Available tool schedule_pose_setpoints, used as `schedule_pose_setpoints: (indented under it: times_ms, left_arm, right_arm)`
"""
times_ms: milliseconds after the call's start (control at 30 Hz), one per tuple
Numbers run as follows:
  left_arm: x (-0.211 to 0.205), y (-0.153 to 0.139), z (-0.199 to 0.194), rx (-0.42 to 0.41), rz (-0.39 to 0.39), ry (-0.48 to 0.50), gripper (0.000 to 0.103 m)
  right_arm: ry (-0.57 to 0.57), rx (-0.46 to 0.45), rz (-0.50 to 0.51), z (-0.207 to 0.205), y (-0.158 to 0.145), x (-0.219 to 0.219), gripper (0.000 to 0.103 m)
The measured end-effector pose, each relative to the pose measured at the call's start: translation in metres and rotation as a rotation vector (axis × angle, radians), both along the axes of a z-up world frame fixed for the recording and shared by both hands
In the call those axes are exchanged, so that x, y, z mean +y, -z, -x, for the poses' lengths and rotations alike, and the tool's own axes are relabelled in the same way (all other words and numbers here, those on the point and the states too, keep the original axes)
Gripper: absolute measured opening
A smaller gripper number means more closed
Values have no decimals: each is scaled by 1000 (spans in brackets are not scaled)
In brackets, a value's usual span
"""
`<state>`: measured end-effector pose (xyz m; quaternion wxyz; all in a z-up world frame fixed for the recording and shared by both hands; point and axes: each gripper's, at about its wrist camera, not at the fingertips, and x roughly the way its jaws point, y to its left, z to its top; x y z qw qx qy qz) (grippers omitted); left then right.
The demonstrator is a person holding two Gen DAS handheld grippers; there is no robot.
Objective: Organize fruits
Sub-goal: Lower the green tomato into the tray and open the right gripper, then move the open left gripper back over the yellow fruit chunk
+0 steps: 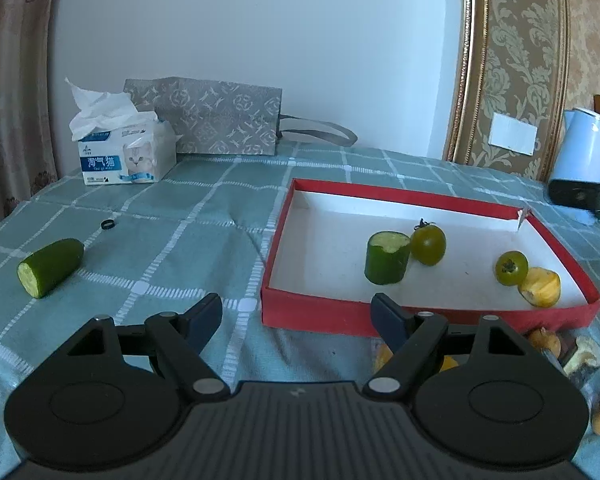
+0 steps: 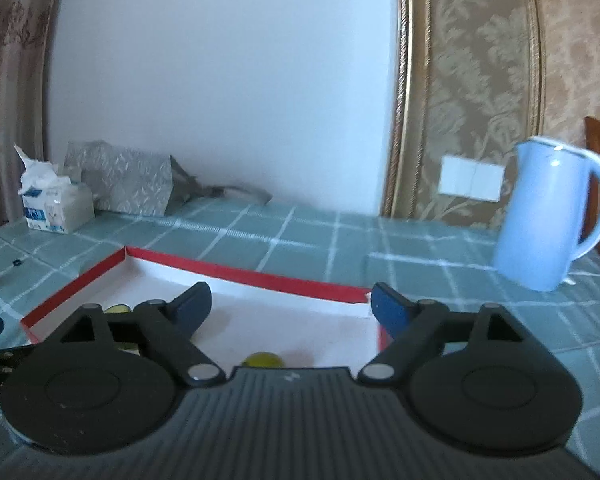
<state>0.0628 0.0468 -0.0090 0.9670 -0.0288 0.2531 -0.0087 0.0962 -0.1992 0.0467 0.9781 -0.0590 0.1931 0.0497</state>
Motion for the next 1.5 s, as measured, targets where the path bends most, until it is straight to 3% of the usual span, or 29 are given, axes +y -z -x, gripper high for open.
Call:
schedule_pose_setpoints:
  times_ms: [100,267,500,933,1167,1367,1433,1500]
  left_arm:
    - [-1,-1,7,-18,-4,13,82]
    - [-5,-3,17,-40,-6,44,84]
    - [-20,1,16,-24,-34,124,86]
    - [-33,9,7,22,-41,195,87]
    - [-46,15,2,67,-79,255,87]
    - [-43,16,-4,86,-45,233,86]
    - [-42,17,-7,100,-40,226,83]
    - [-42,17,-6,98,-47,228,73]
  right_arm:
    - [43,-48,-7,25,-1,-14,100]
    - [90,-78,-95,54,1,-43,103]
    - [116,36,-245,52,17,-72,103]
    - [76,-22,-75,64,17,-37,103]
    - [83,-23,-64,65,16,-35,103]
    - [77,-11,-69,63,17,-36,103]
    - [75,-12,-66,64,18,-35,103]
    - [76,-13,-65,64,18,-34,103]
